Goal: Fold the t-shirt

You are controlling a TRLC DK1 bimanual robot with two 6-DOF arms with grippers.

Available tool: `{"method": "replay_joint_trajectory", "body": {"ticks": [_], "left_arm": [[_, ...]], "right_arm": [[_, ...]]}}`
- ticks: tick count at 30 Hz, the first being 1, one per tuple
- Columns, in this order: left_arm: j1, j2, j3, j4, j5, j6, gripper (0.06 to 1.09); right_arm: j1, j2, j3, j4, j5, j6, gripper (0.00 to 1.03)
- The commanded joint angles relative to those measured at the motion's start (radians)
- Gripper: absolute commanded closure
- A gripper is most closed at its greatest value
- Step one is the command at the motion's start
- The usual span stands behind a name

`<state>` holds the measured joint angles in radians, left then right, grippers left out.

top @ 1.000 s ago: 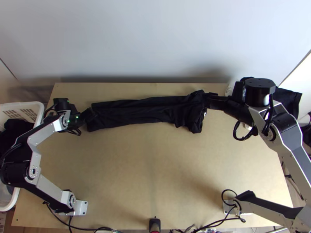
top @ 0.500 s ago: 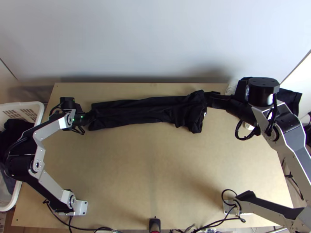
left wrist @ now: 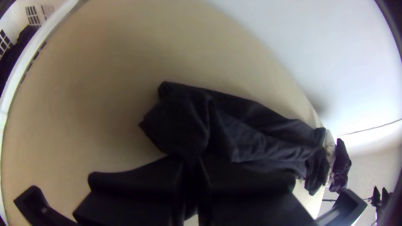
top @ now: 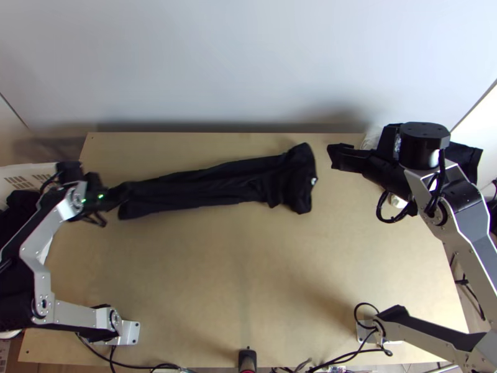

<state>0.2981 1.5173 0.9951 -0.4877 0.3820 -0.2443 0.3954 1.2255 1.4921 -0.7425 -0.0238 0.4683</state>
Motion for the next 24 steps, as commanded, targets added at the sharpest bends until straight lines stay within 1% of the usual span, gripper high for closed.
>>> {"method": "replay_joint_trajectory", "body": {"ticks": [1, 5, 10, 18, 24], "left_arm": [[0.151, -0.095, -0.081, -0.114, 0.031, 0.143, 1.05], [0.203, -0.112, -0.090, -0.129, 0.034, 0.180, 1.05], [0.171, -0.106, -0.058, -0.146, 0.034, 0.185, 1.05], [0.001, -0.106, 0.050, -0.155, 0.011, 0.066, 1.05], [-0.099, -0.105, 0.080, -0.153, -0.015, 0.019, 1.05]], "right_arm": [[0.002, 0.000, -0.012, 0.015, 0.001, 0.001, 0.05], [0.005, 0.005, -0.009, 0.020, 0.001, 0.003, 0.05], [0.007, 0.005, -0.013, 0.022, 0.001, 0.003, 0.05], [0.005, -0.003, -0.023, 0.022, 0.001, 0.001, 0.05], [0.005, -0.014, -0.036, 0.022, 0.002, 0.001, 0.05]]}}
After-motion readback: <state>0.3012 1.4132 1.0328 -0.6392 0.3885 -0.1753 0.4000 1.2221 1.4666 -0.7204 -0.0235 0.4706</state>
